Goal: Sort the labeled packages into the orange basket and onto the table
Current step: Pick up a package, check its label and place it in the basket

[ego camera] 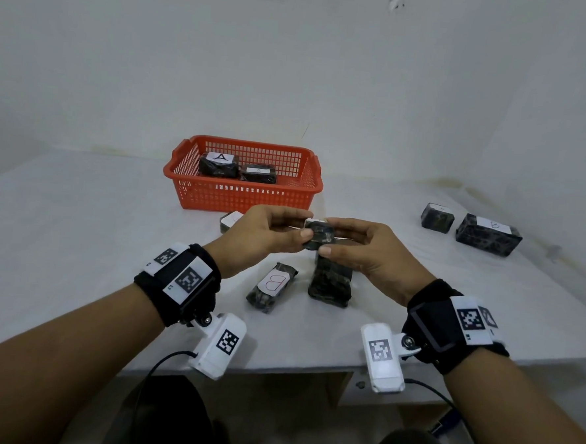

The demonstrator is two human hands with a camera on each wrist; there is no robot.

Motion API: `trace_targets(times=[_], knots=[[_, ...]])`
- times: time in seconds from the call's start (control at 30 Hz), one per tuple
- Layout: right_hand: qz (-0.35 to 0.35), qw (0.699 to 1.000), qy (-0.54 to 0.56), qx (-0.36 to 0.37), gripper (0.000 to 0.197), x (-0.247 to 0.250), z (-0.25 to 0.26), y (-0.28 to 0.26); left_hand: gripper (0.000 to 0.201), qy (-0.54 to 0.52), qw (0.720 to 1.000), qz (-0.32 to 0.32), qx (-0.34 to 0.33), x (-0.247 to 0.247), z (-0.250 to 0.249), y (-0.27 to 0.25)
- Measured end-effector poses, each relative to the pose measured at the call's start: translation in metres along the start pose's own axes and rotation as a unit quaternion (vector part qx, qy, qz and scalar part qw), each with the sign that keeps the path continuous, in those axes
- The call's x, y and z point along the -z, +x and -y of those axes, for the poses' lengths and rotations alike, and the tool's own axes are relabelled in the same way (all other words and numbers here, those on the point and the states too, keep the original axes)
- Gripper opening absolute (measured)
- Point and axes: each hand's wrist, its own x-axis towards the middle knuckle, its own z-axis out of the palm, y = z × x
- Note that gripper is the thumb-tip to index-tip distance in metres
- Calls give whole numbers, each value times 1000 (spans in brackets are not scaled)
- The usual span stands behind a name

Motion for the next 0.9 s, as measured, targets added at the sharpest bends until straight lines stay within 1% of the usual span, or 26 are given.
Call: trace_targets(times=[0.07,0.13,0.17,0.23,0.27,0.37,0.43,0.47,0.5,0.57,0.63,0.67,0.73,0.83,0.9], knots=[[-8,1000,-4,2,60,0,0,0,48,-13,1000,7,10,-1,0,1],[-18,1000,-10,3,63,0,-2,-1,58,-30,999,20,19,-2,0,0],[-22,1000,-11,1,65,0,-2,0,59,-31,999,20,19,-3,0,0],[-24,1000,1,-9,72,-1,-4,1,55,-16,1000,8,4,-3,0,-2],[-19,999,18,-18,72,-2,-4,1,54,-3,1000,3,-6,-2,-1,-2],[-8,996,72,-54,57,-5,-2,1,68,25,999,18,-31,-2,-1,-3],[-22,996,70,-56,45,-7,-1,1,80,13,998,43,-32,-3,-1,-4],[-31,996,61,-50,41,-7,-2,1,82,11,998,49,-32,-3,-1,-4],[-38,997,53,-43,40,-8,-2,0,79,15,998,46,-34,-5,-2,-4],[-46,998,41,-28,44,-8,-1,0,64,31,999,13,-42,-7,-4,-5],[-51,998,30,-17,51,-9,0,0,47,63,995,-38,-73,-8,-3,-3],[-55,998,27,-17,55,-9,-1,0,43,76,991,-55,-91,-8,-2,-3],[-55,997,44,-34,56,-9,0,0,42,71,990,-60,-105,-9,0,-2],[-41,993,79,-80,55,-7,1,0,48,57,992,-47,-106,-9,3,-1],[-35,992,75,-92,48,-7,0,0,52,58,992,-35,-109,-9,3,-2]])
